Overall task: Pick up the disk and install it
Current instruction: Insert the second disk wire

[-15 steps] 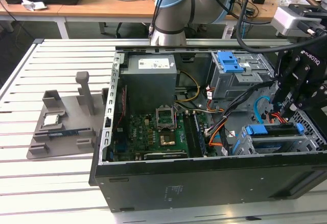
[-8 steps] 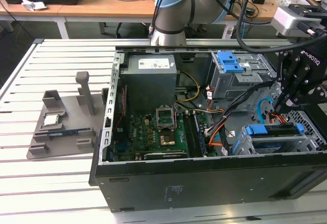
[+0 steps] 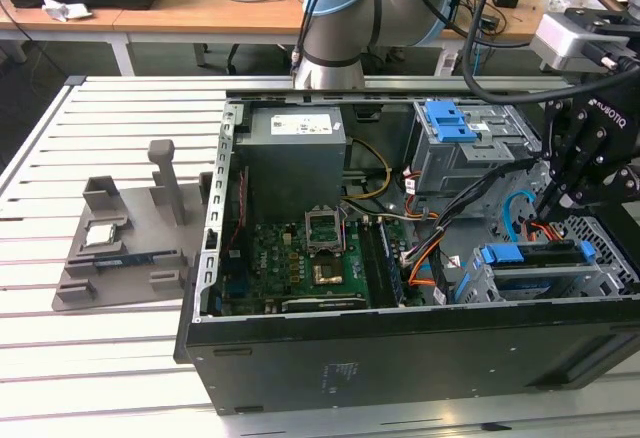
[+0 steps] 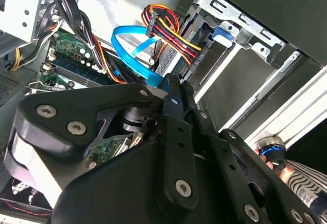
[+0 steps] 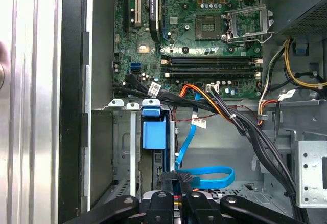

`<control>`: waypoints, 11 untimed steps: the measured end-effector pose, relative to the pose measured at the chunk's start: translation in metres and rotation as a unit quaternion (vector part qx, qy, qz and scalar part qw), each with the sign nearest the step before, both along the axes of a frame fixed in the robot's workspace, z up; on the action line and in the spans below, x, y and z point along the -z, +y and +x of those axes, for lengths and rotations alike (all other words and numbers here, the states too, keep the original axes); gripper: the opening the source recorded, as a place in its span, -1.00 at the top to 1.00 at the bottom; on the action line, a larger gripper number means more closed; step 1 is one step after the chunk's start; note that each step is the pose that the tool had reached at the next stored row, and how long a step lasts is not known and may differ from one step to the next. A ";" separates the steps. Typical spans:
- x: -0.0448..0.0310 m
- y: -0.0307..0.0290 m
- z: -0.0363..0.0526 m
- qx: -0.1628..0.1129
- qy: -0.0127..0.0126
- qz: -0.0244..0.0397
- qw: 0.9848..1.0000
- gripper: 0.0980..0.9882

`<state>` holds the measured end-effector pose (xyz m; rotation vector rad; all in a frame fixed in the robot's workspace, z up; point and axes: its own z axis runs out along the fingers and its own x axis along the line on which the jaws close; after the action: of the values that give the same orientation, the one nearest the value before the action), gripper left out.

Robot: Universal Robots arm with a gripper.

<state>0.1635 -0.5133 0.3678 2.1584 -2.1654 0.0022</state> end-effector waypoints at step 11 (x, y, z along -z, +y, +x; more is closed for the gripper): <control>0.0087 -0.0006 -0.0035 0.000 0.000 0.000 1.000 0.86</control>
<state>0.1601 -0.5139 0.3591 2.1582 -2.1652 0.0027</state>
